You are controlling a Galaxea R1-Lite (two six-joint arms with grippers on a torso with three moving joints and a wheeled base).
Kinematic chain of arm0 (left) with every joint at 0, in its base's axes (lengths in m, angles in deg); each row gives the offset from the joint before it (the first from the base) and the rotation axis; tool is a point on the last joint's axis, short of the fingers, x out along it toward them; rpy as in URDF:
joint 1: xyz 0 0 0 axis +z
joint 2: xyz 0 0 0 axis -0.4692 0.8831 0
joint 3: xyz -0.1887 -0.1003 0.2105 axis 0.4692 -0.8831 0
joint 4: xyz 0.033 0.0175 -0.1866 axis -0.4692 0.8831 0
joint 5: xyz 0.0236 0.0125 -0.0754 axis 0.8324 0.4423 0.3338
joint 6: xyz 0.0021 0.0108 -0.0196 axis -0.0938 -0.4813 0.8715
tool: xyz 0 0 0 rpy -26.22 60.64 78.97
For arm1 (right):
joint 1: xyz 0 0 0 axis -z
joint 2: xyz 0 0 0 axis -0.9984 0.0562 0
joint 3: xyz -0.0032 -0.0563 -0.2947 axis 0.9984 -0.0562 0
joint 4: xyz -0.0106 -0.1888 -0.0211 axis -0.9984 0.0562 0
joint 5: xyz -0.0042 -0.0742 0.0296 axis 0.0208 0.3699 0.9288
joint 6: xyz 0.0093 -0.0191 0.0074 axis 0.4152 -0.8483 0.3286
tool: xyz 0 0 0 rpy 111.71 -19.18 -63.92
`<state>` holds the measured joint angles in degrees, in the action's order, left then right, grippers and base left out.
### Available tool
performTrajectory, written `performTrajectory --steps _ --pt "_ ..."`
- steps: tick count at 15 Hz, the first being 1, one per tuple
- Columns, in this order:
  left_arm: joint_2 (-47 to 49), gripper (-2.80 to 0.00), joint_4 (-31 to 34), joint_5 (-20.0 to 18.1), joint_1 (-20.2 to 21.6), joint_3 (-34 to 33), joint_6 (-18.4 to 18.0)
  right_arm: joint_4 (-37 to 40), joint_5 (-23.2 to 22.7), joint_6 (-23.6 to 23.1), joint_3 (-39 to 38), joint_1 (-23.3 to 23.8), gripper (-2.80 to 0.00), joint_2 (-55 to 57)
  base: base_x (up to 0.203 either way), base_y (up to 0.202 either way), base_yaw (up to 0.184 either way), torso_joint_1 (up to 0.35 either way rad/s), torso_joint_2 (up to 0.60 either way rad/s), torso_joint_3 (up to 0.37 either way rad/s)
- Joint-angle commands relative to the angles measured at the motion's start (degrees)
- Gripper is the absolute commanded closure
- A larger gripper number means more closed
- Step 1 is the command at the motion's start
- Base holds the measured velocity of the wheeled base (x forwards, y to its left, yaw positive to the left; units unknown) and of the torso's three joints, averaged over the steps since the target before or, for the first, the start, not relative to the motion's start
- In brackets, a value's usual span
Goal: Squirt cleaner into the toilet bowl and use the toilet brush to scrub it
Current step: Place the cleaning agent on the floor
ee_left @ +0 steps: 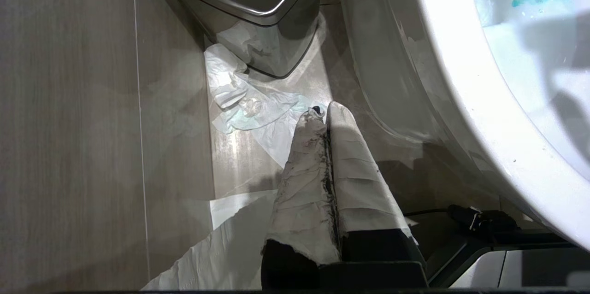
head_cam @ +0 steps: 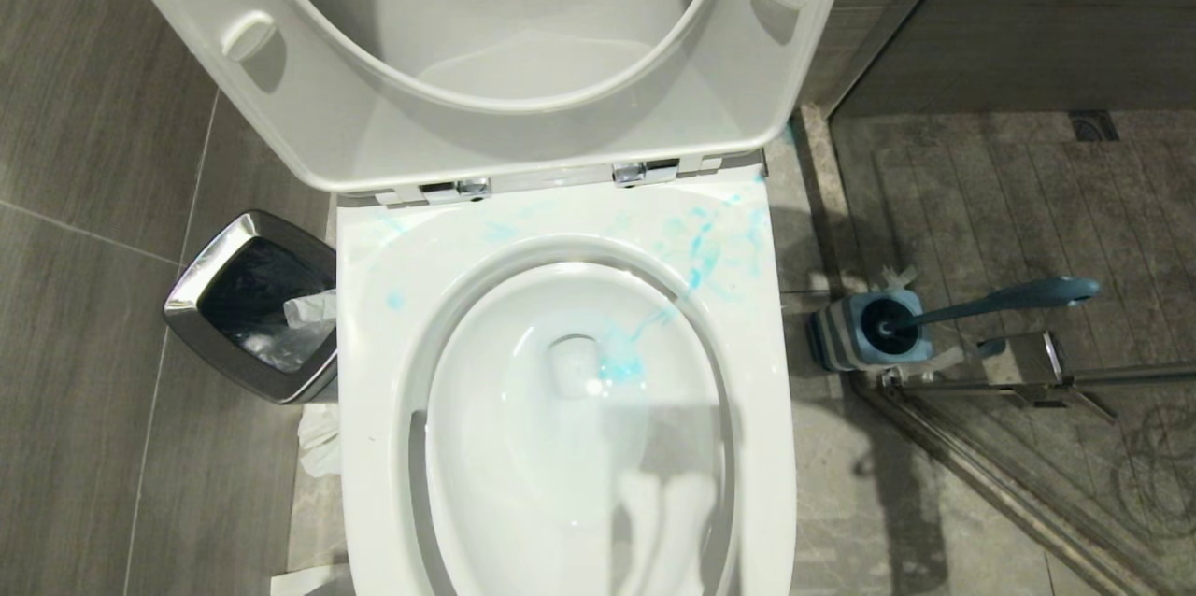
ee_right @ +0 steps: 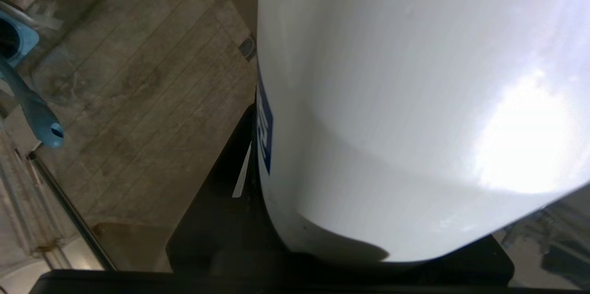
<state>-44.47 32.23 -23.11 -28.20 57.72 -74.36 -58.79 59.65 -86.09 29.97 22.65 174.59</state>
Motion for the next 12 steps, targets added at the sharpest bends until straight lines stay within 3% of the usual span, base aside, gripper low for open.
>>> performTrajectory --steps 1,5,9,10,12 --pt "0.1 0.0 0.0 0.0 0.0 0.0 0.0 -0.9 0.5 -1.2 -1.0 -0.3 0.0 -2.9 0.0 0.0 0.0 0.0 0.0 0.0" --pt "0.1 0.0 0.0 0.0 0.0 0.0 0.0 -0.3 0.5 -4.0 -8.1 -2.2 0.0 -5.9 0.0 0.0 0.0 0.0 0.0 0.0" --pt "0.1 0.0 0.0 0.0 0.0 0.0 0.0 -7.5 0.5 -2.5 0.4 -3.3 0.0 0.1 0.0 0.0 0.0 0.0 0.0 0.0" --pt "0.1 0.0 0.0 0.0 0.0 0.0 0.0 -12.0 0.5 1.3 1.7 -3.3 0.0 1.7 0.0 0.0 0.0 0.0 0.0 0.0" --pt "0.1 0.0 0.0 0.0 0.0 0.0 0.0 -17.2 0.5 15.2 1.6 -3.3 0.0 3.7 0.0 0.0 0.0 0.0 0.0 0.0"
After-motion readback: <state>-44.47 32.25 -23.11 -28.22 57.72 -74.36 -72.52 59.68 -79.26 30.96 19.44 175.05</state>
